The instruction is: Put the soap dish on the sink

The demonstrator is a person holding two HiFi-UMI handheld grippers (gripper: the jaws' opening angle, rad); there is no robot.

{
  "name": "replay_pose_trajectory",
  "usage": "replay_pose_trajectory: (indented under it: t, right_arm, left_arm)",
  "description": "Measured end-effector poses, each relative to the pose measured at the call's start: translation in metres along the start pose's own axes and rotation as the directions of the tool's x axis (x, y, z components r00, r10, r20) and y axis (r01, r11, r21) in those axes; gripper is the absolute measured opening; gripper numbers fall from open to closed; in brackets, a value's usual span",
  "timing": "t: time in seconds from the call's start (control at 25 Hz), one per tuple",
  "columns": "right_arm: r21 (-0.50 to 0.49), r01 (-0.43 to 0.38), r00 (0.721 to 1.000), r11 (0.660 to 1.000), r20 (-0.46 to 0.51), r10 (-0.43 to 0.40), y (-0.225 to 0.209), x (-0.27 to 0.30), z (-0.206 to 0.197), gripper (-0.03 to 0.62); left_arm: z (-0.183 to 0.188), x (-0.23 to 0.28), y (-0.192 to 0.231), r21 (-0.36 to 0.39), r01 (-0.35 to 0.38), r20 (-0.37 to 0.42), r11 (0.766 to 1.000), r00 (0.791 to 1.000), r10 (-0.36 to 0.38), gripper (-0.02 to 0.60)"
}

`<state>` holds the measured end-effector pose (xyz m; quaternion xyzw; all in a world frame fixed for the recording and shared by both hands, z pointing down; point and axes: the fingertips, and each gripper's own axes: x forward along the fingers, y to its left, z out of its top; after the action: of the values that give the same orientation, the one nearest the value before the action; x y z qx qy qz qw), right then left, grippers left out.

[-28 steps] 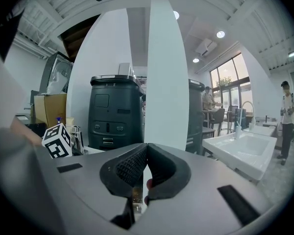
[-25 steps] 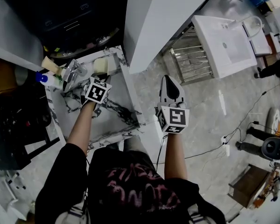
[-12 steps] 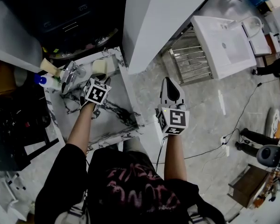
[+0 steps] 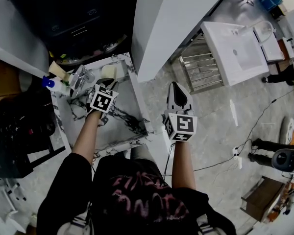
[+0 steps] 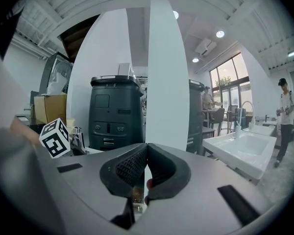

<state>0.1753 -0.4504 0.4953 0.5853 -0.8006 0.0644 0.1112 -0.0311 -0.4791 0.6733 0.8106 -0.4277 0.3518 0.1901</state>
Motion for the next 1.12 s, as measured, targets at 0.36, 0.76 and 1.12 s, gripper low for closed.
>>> replay_pose_trajectory:
  t: [0.36,0.76,1.12]
  right_arm:
    - [-0.003,-0.02,0.999,1.0,0.029,0.02,0.021,-0.013,0.017,0.014]
    - [-0.014,-0.037,0.997,0.999,0.06,0.038,0.051,-0.032,0.032,0.012]
    - [-0.022,-0.045,0.995,0.999,0.09,0.047,0.074,-0.047,0.044,0.012]
  left_arm:
    - [0.028,-0.054,0.001,-0.004,-0.054,0.131,0.999,0.99,0.054,0.035]
    - [0.066,-0.133,-0.004,-0.013,-0.104,0.347,0.994,0.932,0.102,0.017]
    - [0.097,-0.21,-0.01,-0.008,-0.131,0.503,0.991,0.856,0.117,0.014]
